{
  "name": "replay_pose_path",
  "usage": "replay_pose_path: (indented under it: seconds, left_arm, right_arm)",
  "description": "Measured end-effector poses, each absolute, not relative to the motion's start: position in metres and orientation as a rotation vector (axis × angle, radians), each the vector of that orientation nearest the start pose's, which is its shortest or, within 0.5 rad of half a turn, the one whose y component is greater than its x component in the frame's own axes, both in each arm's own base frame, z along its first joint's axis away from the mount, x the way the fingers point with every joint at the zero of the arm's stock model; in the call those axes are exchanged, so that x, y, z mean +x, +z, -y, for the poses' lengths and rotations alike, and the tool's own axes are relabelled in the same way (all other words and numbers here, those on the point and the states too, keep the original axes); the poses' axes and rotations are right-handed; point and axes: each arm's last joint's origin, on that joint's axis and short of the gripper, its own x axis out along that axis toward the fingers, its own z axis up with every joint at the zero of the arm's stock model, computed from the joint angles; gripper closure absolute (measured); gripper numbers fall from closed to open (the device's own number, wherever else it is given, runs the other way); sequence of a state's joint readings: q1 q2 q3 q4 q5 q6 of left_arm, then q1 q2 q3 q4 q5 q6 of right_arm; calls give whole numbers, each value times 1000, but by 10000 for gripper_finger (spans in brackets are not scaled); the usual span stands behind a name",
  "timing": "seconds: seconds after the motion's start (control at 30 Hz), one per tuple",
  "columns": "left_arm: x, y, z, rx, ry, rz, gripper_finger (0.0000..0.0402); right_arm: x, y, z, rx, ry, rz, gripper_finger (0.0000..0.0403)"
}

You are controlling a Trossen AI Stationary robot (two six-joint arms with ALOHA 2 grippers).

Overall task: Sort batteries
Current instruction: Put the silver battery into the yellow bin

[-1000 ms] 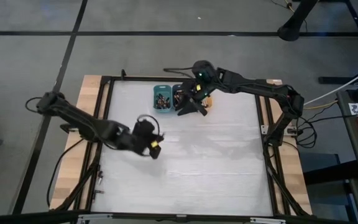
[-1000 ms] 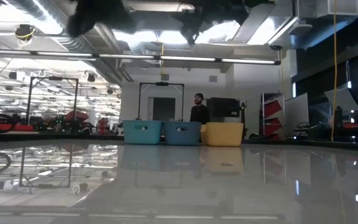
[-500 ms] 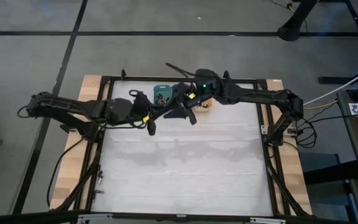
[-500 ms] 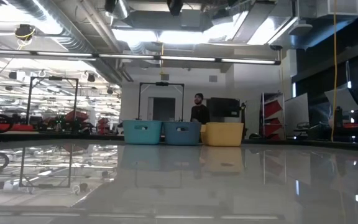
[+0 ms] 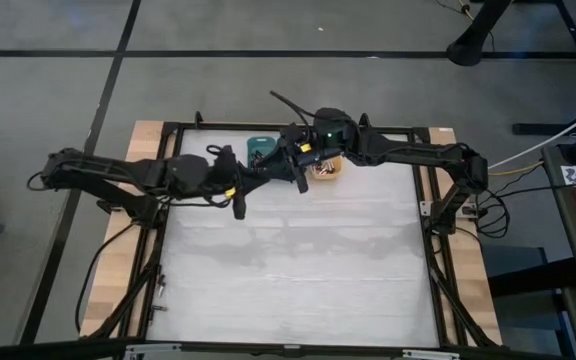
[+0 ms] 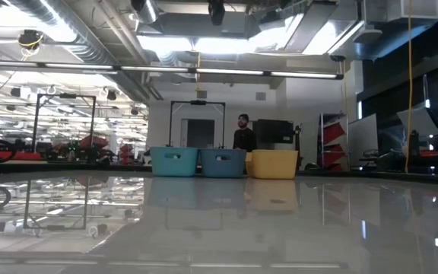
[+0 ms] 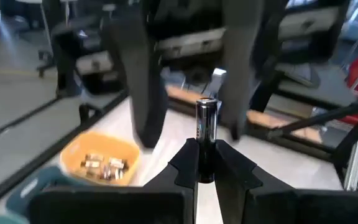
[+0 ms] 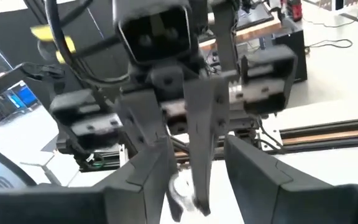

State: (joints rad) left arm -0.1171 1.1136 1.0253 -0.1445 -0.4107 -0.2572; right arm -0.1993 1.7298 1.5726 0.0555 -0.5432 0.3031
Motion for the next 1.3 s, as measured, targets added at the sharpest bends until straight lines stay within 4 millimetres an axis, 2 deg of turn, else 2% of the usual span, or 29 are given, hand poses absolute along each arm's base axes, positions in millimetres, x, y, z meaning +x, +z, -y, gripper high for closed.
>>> replay_pose_path:
  seconds: [0.2,0.53,0.67,0.83,0.9,1.07,1.3]
  left_arm:
    - [237,366,10,-164,335,-134,377]
    - [236,368,0,-171,378,-120,378]
    - [236,368,-1,-178,385,-118,376]
    - [236,368,-2,-176,394,-119,381]
    - [236,368,-2,-176,406,-117,379]
    - [235,368,-3,-173,456,-114,350]
    - [235,365,-5,-73,495,-155,272]
  right_arm:
    - [400,377,69,326,299,-126,244]
    - [400,381,74,319,279,-84,250]
    - [400,381,74,319,272,-84,289]
    - [400,381,74,291,270,-81,367]
    - [400,381,74,287,269,-80,378]
    - [400,381,75,295,261,-82,378]
    - [393,381,96,319,251,-92,378]
